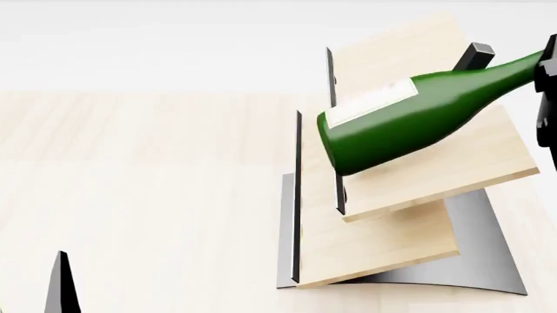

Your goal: Put the wine bottle on the wine rack.

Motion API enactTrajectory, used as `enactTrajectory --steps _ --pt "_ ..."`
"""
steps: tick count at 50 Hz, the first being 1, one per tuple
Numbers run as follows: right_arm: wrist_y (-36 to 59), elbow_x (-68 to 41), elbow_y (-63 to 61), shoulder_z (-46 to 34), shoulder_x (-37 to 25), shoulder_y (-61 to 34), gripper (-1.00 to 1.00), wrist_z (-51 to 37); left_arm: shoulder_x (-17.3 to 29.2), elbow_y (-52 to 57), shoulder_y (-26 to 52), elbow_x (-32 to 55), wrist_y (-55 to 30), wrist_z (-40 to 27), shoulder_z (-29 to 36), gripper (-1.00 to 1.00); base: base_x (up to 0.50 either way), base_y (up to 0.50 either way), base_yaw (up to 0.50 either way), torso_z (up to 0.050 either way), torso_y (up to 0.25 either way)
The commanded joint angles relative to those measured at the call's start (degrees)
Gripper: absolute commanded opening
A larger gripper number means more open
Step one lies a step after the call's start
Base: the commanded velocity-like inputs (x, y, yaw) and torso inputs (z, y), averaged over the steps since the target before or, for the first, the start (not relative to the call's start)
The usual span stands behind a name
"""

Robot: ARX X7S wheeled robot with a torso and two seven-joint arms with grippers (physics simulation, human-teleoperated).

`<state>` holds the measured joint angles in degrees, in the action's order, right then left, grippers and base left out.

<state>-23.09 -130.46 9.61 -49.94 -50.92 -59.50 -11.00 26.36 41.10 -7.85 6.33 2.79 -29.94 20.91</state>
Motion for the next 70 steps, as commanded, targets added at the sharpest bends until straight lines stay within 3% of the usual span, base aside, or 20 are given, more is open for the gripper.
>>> enactTrajectory --steps 1,49,50,70 --pt "0.1 2.7 0.1 0.6 0.1 -0.3 -1.00 0.3 0.1 0.0 0.1 0.0 -0.1 -0.1 0.2 1.00 0.00 0.00 0.00 0.000 0.000" --pt "0.4 3.5 1.7 0.8 0.5 2.1 -1.00 1.7 0.4 -0.7 0.3 -0.1 0.4 -0.5 0.9 1.00 0.00 0.00 0.00 0.000 0.000" --pt "1.1 3.5 1.6 0.7 0.5 1.8 1.00 2.2 0.4 -0.7 0.4 0.0 0.4 -0.5 0.9 1.00 0.00 0.00 0.00 0.000 0.000" --pt "0.7 3.8 0.7 1.1 0.3 2.4 1.00 1.2 0.5 -0.6 0.6 0.1 0.3 -0.7 1.1 1.00 0.00 0.00 0.00 0.000 0.000"
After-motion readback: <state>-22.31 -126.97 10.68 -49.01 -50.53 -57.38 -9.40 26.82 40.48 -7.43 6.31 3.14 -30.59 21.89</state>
